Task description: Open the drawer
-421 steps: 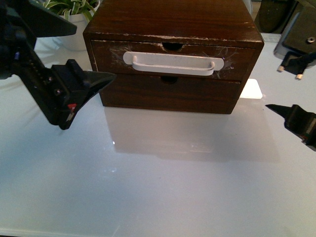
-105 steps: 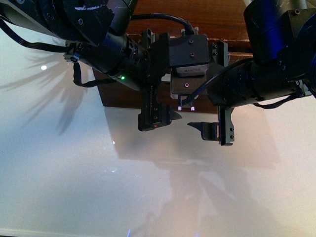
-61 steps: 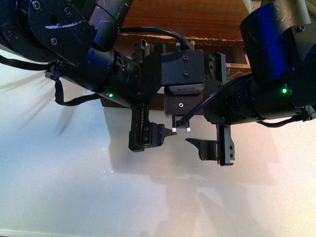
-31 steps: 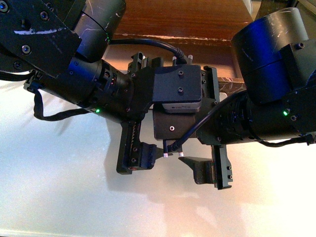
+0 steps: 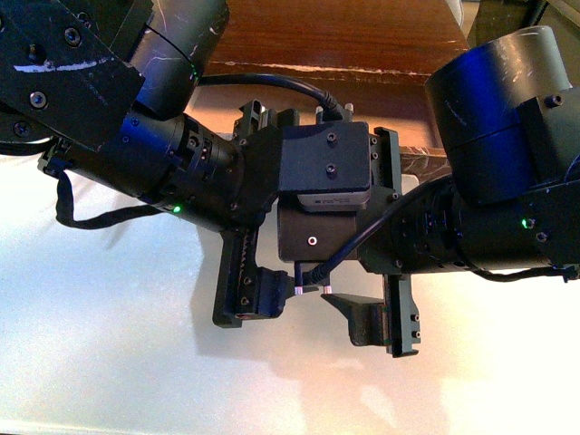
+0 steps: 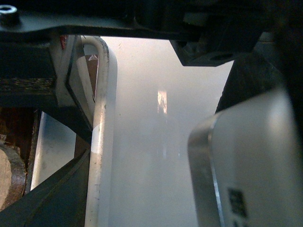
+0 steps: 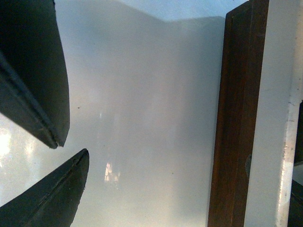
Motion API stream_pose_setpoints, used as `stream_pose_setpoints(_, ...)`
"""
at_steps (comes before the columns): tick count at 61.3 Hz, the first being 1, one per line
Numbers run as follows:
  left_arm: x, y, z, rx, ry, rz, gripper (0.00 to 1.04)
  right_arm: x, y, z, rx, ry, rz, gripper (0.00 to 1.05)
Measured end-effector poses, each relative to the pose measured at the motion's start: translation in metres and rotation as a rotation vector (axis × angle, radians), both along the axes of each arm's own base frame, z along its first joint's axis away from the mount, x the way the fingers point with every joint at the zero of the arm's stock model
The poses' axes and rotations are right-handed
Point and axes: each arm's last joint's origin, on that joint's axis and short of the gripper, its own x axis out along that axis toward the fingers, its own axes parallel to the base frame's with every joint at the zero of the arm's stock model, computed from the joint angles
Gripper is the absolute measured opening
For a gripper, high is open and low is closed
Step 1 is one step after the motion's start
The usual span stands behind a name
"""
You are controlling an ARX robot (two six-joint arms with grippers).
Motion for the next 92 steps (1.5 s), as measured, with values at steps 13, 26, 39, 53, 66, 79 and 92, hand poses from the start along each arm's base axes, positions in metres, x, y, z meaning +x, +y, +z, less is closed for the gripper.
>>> stream_pose_setpoints(13, -0.001, 0.007, 0.017, -0.056, 0.017, 0.015, 0.96, -0.005, -0.006, 0.009, 0.038, 0.006, -0.027, 0.96)
stream_pose_setpoints(26, 0.001, 0.019, 0.036, -0.108, 0.016, 0.055, 0.96, -0.010, -0.013, 0.028, 0.074, -0.032, -0.039, 0.96)
stream_pose_setpoints(39, 0.004, 0.037, 0.052, -0.154, 0.023, 0.118, 0.96, -0.014, -0.022, 0.045, 0.096, -0.071, -0.078, 0.96)
stream_pose_setpoints(53, 0.008, 0.058, 0.070, -0.243, 0.044, 0.227, 0.96, -0.022, -0.040, 0.069, 0.152, -0.122, -0.160, 0.96)
stream_pose_setpoints(66, 0.013, 0.103, 0.104, -0.434, 0.050, 0.465, 0.96, -0.037, -0.080, 0.104, 0.304, -0.165, -0.388, 0.96)
stream_pose_setpoints(79, -0.012, 0.176, 0.139, -0.688, 0.111, 0.794, 0.96, -0.076, -0.131, 0.135, 0.560, -0.173, -0.831, 0.96)
stream_pose_setpoints(92, -0.065, 0.227, 0.158, -0.919, 0.190, 1.012, 0.96, -0.125, -0.143, 0.158, 1.011, -0.293, -1.148, 0.85)
